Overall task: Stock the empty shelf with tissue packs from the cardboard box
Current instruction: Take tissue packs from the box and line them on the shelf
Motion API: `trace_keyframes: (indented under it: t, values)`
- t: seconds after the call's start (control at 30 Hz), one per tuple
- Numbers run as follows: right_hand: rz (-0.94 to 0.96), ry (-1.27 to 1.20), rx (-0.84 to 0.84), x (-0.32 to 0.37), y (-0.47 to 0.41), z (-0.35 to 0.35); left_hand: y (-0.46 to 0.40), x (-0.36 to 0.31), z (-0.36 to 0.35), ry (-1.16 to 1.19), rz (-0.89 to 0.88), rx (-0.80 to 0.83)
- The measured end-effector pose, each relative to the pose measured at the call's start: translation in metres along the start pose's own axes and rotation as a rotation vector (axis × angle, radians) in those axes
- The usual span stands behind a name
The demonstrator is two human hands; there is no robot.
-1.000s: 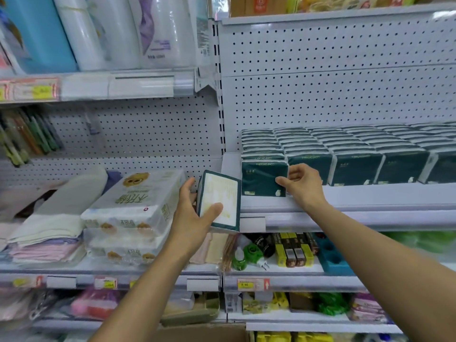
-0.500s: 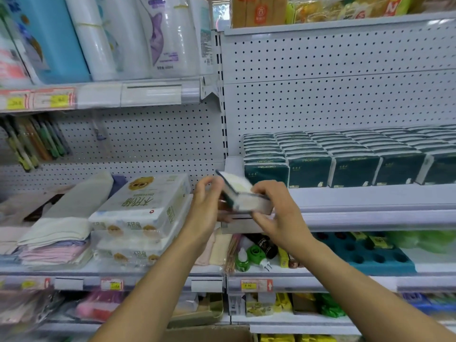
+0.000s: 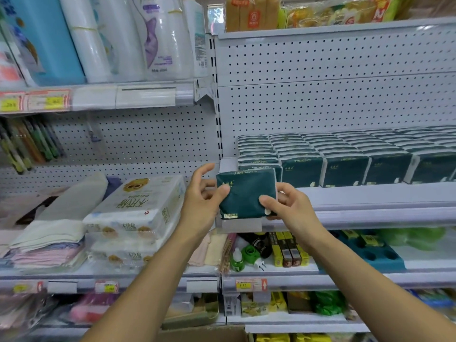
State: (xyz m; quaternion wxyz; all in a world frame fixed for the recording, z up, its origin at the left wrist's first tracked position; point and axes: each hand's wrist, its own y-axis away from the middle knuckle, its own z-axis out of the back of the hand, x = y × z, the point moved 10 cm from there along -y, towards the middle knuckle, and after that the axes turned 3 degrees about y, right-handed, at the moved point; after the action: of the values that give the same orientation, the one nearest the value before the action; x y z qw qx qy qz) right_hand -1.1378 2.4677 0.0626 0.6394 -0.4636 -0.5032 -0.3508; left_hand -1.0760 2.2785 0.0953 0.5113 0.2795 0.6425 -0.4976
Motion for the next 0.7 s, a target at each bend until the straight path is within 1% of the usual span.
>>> trace_keyframes:
  t: [0.1, 0.17, 0.23, 0.33, 0.43, 0.53, 0.63, 0.7]
  values:
    - [0.095, 0.249, -0.108, 0.006, -0.006, 0.025, -0.008, -0.009, -0.016, -0.137, -0.08, 0.027]
    - [0.118, 0.331, -0.163, 0.006, -0.018, 0.044, -0.021, -0.011, -0.028, -0.203, -0.103, 0.056]
    - [0.112, 0.383, -0.171, 0.006, -0.031, 0.056, -0.036, -0.005, -0.037, -0.248, -0.095, 0.07]
    - [0.073, 0.406, -0.126, -0.001, -0.05, 0.061, -0.051, 0.014, -0.045, -0.327, -0.055, 0.054]
    - [0.025, 0.474, -0.085, -0.015, -0.063, 0.057, -0.062, 0.052, -0.048, -0.388, 0.08, 0.056]
    - [-0.034, 0.535, -0.139, -0.032, -0.073, 0.062, -0.067, 0.08, -0.057, -0.461, 0.175, 0.126]
    - [-0.071, 0.545, -0.212, -0.039, -0.077, 0.066, -0.07, 0.082, -0.066, -0.45, 0.17, 0.139]
    - [-0.062, 0.578, -0.23, -0.037, -0.079, 0.064, -0.073, 0.08, -0.07, -0.47, 0.145, 0.114]
